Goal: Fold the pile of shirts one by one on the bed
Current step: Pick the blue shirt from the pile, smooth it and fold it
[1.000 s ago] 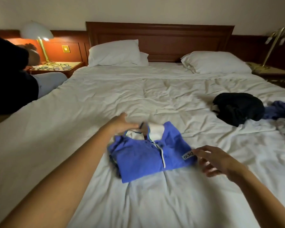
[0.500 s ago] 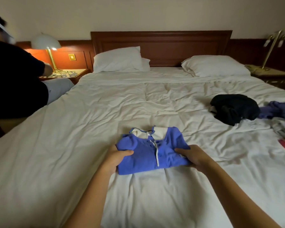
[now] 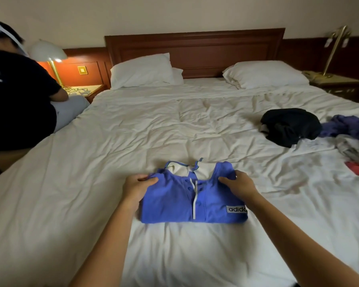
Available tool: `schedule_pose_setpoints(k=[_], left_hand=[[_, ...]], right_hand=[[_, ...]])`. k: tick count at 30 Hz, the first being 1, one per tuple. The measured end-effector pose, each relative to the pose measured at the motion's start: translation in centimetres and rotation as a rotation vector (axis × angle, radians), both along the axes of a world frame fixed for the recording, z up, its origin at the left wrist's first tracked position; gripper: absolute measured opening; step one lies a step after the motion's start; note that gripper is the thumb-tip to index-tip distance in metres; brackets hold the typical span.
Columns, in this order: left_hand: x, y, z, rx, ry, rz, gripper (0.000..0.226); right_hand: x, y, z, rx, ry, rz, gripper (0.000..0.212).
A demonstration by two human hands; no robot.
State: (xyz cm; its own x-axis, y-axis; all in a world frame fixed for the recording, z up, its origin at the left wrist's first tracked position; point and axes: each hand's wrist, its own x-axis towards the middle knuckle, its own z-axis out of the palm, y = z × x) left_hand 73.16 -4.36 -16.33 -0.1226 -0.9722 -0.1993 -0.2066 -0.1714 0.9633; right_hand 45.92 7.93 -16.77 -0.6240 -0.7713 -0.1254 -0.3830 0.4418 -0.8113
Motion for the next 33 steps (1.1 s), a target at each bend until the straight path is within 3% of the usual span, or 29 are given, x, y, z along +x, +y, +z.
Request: schedule_pose_setpoints(k=[2, 4, 6, 8, 10, 13, 16, 19, 21, 23, 25, 29, 31, 33], left_hand=[[-0.3, -0.6, 0.6, -0.071, 0.149, -0.014, 0.029], [-0.2, -1.1, 1.0, -0.097, 0.332, -0.044, 0.032], [0.0, -1.6, 0.4, -0.043, 0.334, -0.083, 0.034], [0.4, -1.8, -0.7, 0.03, 0.132, -0.189, 0.031], [0.4, -2.2, -1.0, 0.039, -0.16, -0.249, 0.024], [-1.0, -4.1, -0.3, -0.233, -0.624, -0.107, 0.054], [-3.7, -5.5, 0.9, -0.538, -0.676, -0.29, 0.064], [-5.9, -6.6, 1.5, -0.516, -0.815, -0.677, 0.071], [-6.4, -7.2, 1.8, -0.475, -0.873, -0.775, 0.062], [-6.4, -7.4, 1.9, -0.459, -0.805, -0.771, 0.041], [-5.9, -7.1, 2.0, -0.447, -0.659, -0.712, 0.026], [-4.6, -5.8, 2.6, 0.005, -0.17, -0.553, 0.012], [-4.6, -5.5, 2.6, 0.093, -0.137, -0.435, 0.03], [-5.3, -5.2, 2.3, 0.063, -0.125, -0.319, 0.031]], right_hand=[[0.1, -0.6, -0.2, -0.05, 0.045, -0.046, 0.023], [-0.6, -0.5, -0.5, -0.177, -0.042, -0.109, 0.026], [-1.5, -0.1, -0.7, -0.175, -0.115, -0.123, 0.029], [-2.4, 0.2, -0.7, -0.035, -0.058, -0.062, 0.027], [-3.1, 0.0, -0.4, 0.029, 0.142, -0.039, 0.046], [-2.8, -2.1, 1.4, -0.143, 0.378, 0.031, 0.06], [-1.8, -5.4, 2.9, -0.026, 0.469, 0.365, 0.062], [-0.7, -8.2, 3.3, 0.285, 0.564, 0.656, 0.06], [-0.3, -9.2, 3.2, 0.429, 0.645, 0.724, 0.048], [-0.4, -9.2, 3.1, 0.39, 0.694, 0.7, 0.028], [-1.0, -8.1, 3.0, 0.184, 0.57, 0.605, 0.007], [-2.2, -4.9, 2.9, -0.168, 0.0, 0.381, 0.027], [-2.2, -4.3, 2.6, -0.157, -0.032, 0.333, 0.029], [-1.7, -4.8, 2.5, -0.065, 0.01, 0.316, 0.026]])
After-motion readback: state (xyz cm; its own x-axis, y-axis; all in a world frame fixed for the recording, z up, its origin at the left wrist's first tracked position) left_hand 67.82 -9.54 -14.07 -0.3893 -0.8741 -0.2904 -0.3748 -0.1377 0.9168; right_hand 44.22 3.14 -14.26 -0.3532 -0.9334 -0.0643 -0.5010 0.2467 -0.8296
